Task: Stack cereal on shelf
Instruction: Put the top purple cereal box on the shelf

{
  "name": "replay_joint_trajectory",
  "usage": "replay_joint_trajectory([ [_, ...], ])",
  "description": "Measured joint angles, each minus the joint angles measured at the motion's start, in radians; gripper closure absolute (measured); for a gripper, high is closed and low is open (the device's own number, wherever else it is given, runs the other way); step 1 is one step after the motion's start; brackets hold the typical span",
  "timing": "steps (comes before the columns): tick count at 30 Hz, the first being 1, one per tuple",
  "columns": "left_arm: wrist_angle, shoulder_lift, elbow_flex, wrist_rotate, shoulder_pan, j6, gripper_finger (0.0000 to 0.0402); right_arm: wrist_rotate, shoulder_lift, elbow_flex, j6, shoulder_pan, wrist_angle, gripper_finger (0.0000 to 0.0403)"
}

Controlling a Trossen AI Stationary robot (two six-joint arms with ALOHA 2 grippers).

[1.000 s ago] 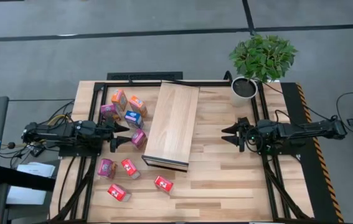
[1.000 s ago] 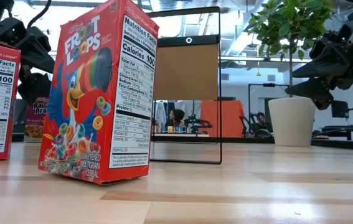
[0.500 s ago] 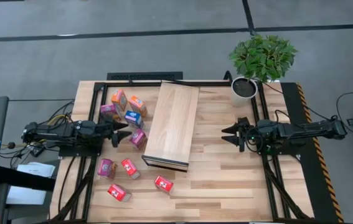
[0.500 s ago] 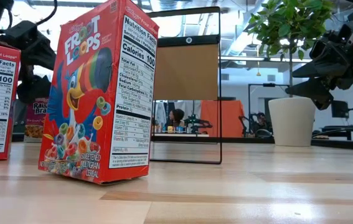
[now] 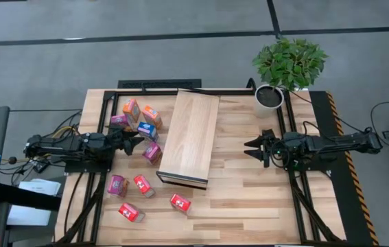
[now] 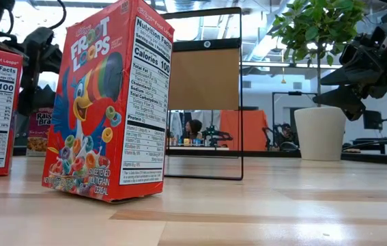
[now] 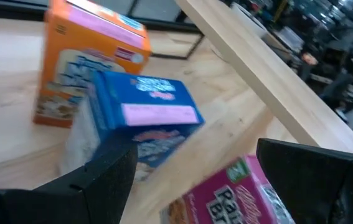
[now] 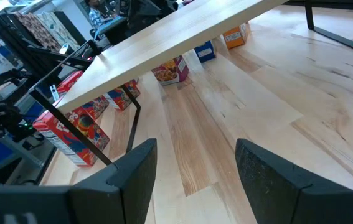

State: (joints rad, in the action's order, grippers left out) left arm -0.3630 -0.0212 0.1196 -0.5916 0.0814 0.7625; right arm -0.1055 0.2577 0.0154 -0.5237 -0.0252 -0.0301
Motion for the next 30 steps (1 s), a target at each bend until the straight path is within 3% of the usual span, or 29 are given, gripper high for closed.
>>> replay_joint_trajectory([
  [8,0.014,0.0,0.0,-0.016,0.0,0.032,0.0081,-0.021,0.0,-0.001,0.0,0.009,-0.006,0.0158],
  [11,0.041,0.0,0.0,-0.081,0.0,0.025,0.0081,-0.021,0.0,-0.001,0.0,0.009,-0.006,0.0158],
  [14,0.161,0.002,0.0,-0.076,0.0,0.075,0.0081,-0.021,0.0,-0.001,-0.001,0.007,-0.01,0.0158],
  [22,0.641,0.001,0.0,0.083,0.0,0.036,0.0081,-0.001,0.0,-0.003,-0.179,0.006,-0.024,0.0158],
  [25,0.825,-0.018,0.02,0.092,0.0,-0.023,0.0081,-0.002,0.0,-0.003,-0.221,0.006,-0.026,0.0158],
  [30,0.777,-0.15,0.214,0.077,0.0,-0.215,0.0081,-0.003,0.0,-0.003,-0.244,0.007,-0.027,0.0158],
])
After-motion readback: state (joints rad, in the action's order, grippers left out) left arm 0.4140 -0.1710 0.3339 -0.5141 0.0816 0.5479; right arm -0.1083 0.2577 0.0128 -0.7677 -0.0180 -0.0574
